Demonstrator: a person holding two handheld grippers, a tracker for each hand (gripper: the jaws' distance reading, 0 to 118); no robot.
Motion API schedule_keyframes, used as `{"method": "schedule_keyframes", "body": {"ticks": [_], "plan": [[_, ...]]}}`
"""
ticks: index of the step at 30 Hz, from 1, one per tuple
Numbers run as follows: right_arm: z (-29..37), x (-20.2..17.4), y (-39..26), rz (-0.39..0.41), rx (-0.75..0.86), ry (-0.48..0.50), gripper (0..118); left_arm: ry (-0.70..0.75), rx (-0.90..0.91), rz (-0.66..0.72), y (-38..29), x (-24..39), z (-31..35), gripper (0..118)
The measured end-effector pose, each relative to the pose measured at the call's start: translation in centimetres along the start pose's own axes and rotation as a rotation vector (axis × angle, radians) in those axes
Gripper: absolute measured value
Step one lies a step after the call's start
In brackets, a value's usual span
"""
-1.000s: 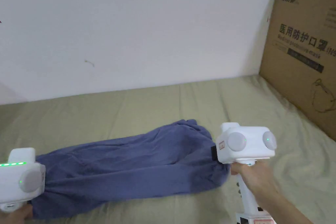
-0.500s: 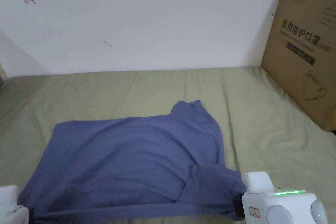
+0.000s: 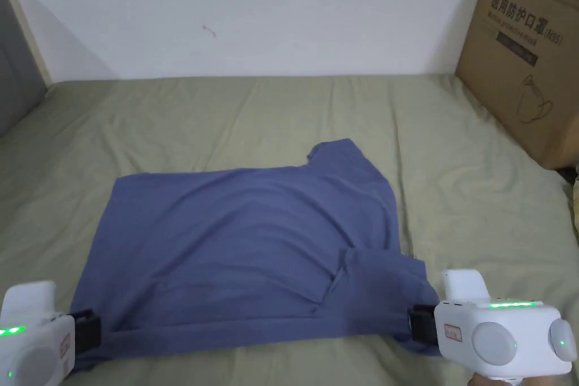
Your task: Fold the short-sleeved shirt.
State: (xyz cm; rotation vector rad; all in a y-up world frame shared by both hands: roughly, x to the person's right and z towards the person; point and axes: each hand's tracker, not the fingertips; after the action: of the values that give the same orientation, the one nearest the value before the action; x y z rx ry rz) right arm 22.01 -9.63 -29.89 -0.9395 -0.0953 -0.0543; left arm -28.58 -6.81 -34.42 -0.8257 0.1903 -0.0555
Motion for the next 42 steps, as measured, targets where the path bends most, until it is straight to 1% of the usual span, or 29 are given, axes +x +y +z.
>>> {"method": "schedule_keyframes", "body": {"ticks": [3,6,8,9,10,11,12,13,14,15,16,17,19,20,21,22,23,24,25,26,30,33,36,37,38,39,40,41,42], "plan": [[1.0,0.6,-0.5,-0.019,0.014,-0.001,79,-0.093,0.024,0.085,0.2,-0.6,1.8,95],[2.2,0.9,-1.0,-0.071,0.039,0.03,79,-0.097,0.03,0.079,-0.6,-0.4,3.5,96],[2.8,1.0,-1.1,-0.068,0.048,0.052,79,-0.119,0.034,0.072,-1.3,-0.3,4.5,95],[3.0,0.8,-1.2,-0.058,0.046,0.055,79,-0.138,0.033,0.07,-1.7,-0.2,4.9,91],[3.2,0.6,-1.4,-0.047,0.041,0.056,78,-0.173,0.037,0.062,-2.1,0.0,5.4,81],[3.5,0.4,-1.5,-0.037,0.044,0.064,77,-0.188,0.034,0.047,-2.6,0.1,5.9,62],[3.8,0.2,-1.8,-0.022,0.047,0.081,68,-0.189,0.028,0.03,-3.1,0.4,6.3,30],[4.1,-0.1,-2.3,-0.016,0.046,0.086,49,-0.17,0.007,-0.003,-3.7,0.9,6.4,7],[4.3,-0.5,-2.7,-0.017,0.049,0.084,17,-0.147,-0.006,-0.024,-4.3,1.2,6.5,1],[4.3,-0.8,-3.2,-0.025,0.056,0.078,0,-0.159,0.002,-0.021,-5.1,1.3,6.6,0],[4.4,-0.7,-3.3,-0.041,0.05,0.09,0,-0.181,-0.015,-0.02,-5.6,1.1,6.6,0],[4.2,-0.7,-3.4,-0.058,0.024,0.135,0,-0.199,-0.037,0.016,-6.0,1.3,6.6,0],[3.7,-0.8,-3.8,-0.082,0.015,0.132,0,-0.191,-0.05,0.049,-6.8,0.9,6.3,0],[3.5,-0.8,-3.7,-0.077,0.005,0.131,0,-0.183,-0.05,0.049,-7.0,0.8,6.2,0],[3.4,-0.9,-3.7,-0.073,0.005,0.125,0,-0.165,-0.042,0.054,-7.0,0.3,5.9,3],[3.5,-1.0,-3.5,-0.066,0.006,0.12,0,-0.157,-0.039,0.06,-7.0,-0.1,5.7,19],[3.3,-1.0,-3.7,-0.06,0.003,0.116,0,-0.16,-0.043,0.066,-6.8,-0.4,5.5,46],[3.2,-1.1,-3.6,-0.057,0.002,0.114,0,-0.154,-0.051,0.08,-6.6,-0.8,5.2,82],[3.2,-1.1,-3.5,-0.057,0.001,0.111,0,-0.163,-0.062,0.099,-6.3,-1.1,4.8,98],[3.0,-1.1,-3.4,-0.06,-0.006,0.11,0,-0.172,-0.071,0.112,-6.1,-1.5,4.2,106],[2.1,-1.4,-3.7,-0.047,-0.083,0.061,0,-0.154,-0.076,0.154,-4.7,-2.1,2.0,105],[2.1,-1.3,-4.1,-0.046,-0.083,0.089,0,-0.148,-0.102,0.138,-3.5,-2.0,0.3,105],[1.9,-1.4,-4.4,-0.043,-0.093,0.083,0,-0.176,-0.097,0.14,-2.9,-2.2,-1.0,104],[1.7,-1.4,-4.3,-0.042,-0.103,0.077,0,-0.201,-0.099,0.152,-2.7,-2.3,-1.3,99],[1.5,-1.4,-4.3,-0.044,-0.114,0.066,0,-0.201,-0.099,0.159,-2.7,-2.4,-1.5,82],[1.2,-1.3,-4.4,-0.054,-0.128,0.051,0,-0.19,-0.112,0.155,-2.7,-2.3,-1.9,41],[1.1,-1.2,-4.5,-0.061,-0.131,0.054,0,-0.177,-0.145,0.132,-2.8,-2.0,-2.2,12],[1.1,-1.1,-4.5,-0.069,-0.131,0.064,0,-0.193,-0.143,0.125,-2.9,-1.9,-2.2,6],[1.2,-0.9,-4.4,-0.08,-0.134,0.072,0,-0.198,-0.137,0.115,-3.0,-1.8,-1.9,5]]}}
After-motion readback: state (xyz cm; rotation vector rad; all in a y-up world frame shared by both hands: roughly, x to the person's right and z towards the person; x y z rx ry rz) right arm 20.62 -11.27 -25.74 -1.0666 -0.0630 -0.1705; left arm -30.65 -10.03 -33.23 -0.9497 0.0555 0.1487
